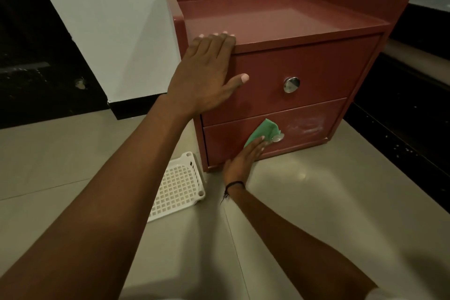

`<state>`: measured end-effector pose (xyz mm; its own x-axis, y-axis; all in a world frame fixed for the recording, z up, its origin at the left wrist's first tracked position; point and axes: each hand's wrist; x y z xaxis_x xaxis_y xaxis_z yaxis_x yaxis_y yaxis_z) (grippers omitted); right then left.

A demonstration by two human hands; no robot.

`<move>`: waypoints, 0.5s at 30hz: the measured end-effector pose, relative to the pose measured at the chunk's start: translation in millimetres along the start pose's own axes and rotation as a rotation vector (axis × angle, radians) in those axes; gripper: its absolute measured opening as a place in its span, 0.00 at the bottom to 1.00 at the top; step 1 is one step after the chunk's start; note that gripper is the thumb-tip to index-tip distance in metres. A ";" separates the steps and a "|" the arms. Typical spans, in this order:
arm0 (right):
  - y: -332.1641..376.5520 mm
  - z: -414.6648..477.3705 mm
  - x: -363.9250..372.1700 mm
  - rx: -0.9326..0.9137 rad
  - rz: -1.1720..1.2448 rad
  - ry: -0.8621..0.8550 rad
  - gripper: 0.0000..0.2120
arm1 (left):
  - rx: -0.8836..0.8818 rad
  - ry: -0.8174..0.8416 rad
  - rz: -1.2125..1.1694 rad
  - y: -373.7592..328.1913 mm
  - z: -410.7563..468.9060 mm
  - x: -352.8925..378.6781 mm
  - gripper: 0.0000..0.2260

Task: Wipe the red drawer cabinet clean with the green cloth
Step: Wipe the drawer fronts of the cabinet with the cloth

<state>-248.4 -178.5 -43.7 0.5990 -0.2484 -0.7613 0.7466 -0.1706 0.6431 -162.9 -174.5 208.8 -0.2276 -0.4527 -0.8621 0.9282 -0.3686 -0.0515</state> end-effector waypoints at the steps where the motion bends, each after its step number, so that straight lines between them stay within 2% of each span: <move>1: 3.7 -11.9 9.0 -0.055 0.089 0.021 0.44 | 0.004 -0.010 0.024 -0.5 -0.1 1.5 0.35; 2: 8.5 -24.1 14.7 -0.101 0.116 0.065 0.35 | 0.007 -0.020 0.045 -1.4 -0.5 3.2 0.36; 3: 9.6 -31.1 21.5 -0.153 0.014 0.085 0.30 | 0.006 -0.034 0.060 -2.6 -1.4 5.7 0.36; 4: 13.0 -35.5 29.0 -0.222 -0.035 0.099 0.31 | 0.002 -0.050 0.071 -3.7 -1.9 8.0 0.36; 5: 18.8 -40.3 29.0 -0.237 -0.074 0.070 0.32 | -0.006 -0.065 0.079 -5.0 -2.5 9.9 0.37; 9: 9.4 -34.4 5.2 -0.211 0.135 0.131 0.42 | -0.033 -0.072 0.085 -7.1 -3.5 9.6 0.37; 13: -6.2 9.6 -9.1 -0.078 -0.002 0.017 0.52 | -0.021 -0.048 0.084 -5.5 -4.4 5.5 0.38; 15: -11.2 14.8 -8.1 -0.068 0.045 0.058 0.55 | -0.020 -0.032 0.076 -4.9 -4.8 4.2 0.39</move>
<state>-265.9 -188.7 -43.6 0.6471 -0.1981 -0.7363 0.7349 -0.0953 0.6715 -166.9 -170.7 203.0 -0.1655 -0.5048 -0.8472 0.9487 -0.3162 0.0031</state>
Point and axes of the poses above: each hand's wrist, its own z-axis towards the middle knuckle, its own x-axis out of the palm, y = z × x, and after that the axes turned 15 degrees about -z, right-handed
